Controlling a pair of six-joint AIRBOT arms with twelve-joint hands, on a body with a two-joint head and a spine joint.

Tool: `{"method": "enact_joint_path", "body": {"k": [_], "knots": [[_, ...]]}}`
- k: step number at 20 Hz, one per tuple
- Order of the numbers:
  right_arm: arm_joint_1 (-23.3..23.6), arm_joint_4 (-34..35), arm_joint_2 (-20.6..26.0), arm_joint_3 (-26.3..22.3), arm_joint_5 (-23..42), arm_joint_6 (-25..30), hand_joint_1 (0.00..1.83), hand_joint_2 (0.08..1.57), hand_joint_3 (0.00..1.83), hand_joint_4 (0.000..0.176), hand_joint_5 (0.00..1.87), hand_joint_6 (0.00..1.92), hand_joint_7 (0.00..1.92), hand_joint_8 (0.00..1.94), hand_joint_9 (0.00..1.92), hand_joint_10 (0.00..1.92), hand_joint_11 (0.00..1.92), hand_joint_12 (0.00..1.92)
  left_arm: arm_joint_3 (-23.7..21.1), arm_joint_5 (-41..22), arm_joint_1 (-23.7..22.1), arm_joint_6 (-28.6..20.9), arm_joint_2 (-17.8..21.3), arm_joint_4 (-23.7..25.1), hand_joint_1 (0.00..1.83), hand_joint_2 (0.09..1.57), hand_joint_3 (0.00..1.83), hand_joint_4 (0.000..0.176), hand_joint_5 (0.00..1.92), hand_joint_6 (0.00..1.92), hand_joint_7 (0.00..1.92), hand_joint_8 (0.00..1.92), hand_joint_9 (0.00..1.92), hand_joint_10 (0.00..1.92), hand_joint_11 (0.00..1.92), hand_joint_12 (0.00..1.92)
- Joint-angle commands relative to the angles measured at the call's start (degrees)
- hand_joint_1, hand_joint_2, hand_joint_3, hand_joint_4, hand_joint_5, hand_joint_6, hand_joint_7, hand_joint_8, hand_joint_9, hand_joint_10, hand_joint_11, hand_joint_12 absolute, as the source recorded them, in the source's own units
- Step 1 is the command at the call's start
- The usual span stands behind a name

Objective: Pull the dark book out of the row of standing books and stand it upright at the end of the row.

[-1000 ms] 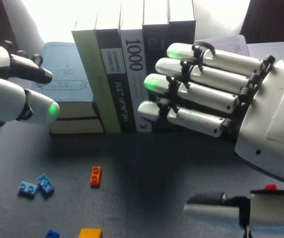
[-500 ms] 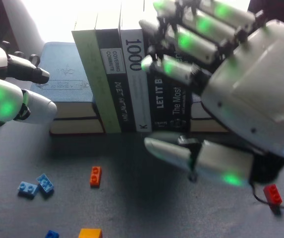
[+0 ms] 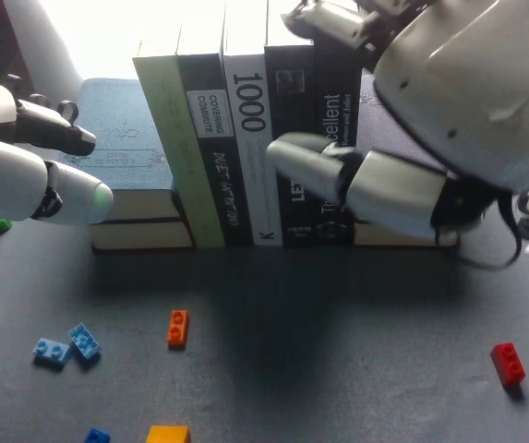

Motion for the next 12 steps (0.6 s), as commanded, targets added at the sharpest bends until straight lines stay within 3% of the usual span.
{"method": "enact_joint_path", "body": {"k": [1, 6, 12], "knots": [[1.1, -3.4, 0.1, 0.3, 6.4, 0.7, 0.0, 1.2, 0.02, 0.0, 0.45, 0.28, 0.07, 0.0, 0.0, 0.0, 0.0, 0.0, 0.3, -4.1, -0.5, 0.0, 0.4, 1.7, 0.06, 1.22, 0.0, 0.049, 0.2, 0.01, 0.2, 0.01, 0.2, 0.0, 0.28, 0.03], [1.7, -3.4, -3.4, 4.3, 6.7, 0.6, 0.0, 1.2, 0.01, 0.0, 0.44, 0.28, 0.06, 0.01, 0.0, 0.0, 0.0, 0.0, 0.3, -4.1, -0.4, 0.0, 0.4, 1.7, 0.07, 1.23, 0.0, 0.038, 0.21, 0.0, 0.21, 0.0, 0.21, 0.0, 0.28, 0.03], [1.0, -3.4, -6.2, 8.2, 6.8, 1.7, 0.0, 1.2, 0.01, 0.0, 0.43, 0.28, 0.07, 0.01, 0.0, 0.0, 0.0, 0.0, 0.3, -4.1, -0.4, 0.0, 0.4, 1.7, 0.05, 1.23, 0.0, 0.05, 0.2, 0.0, 0.2, 0.0, 0.21, 0.0, 0.29, 0.03]]}}
